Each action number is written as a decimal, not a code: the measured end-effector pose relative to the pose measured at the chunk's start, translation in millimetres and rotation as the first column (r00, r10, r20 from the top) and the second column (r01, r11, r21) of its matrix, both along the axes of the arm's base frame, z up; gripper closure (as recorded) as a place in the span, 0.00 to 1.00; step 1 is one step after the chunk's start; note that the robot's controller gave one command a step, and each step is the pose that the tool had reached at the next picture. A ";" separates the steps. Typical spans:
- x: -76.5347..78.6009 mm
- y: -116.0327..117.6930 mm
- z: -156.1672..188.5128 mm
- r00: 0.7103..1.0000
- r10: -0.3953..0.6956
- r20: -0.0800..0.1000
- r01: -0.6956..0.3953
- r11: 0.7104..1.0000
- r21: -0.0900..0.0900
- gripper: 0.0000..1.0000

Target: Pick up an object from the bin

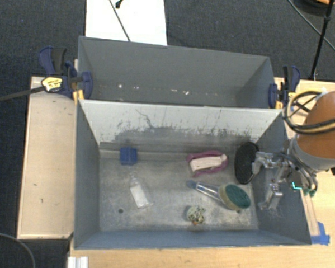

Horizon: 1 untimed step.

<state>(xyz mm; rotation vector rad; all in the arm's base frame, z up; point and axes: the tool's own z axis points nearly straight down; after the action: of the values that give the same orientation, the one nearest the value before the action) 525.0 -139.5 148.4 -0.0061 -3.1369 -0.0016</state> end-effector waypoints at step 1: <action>-43.9 39.3 -74.7 0.998 -0.068 0.004 0.068 0.998 0.001 0.00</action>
Offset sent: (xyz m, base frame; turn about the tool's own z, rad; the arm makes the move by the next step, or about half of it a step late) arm -0.0431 0.0372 -0.0721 0.0690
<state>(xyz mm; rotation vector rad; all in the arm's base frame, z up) 481.0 -100.2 73.7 -0.1126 -3.1389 -0.0033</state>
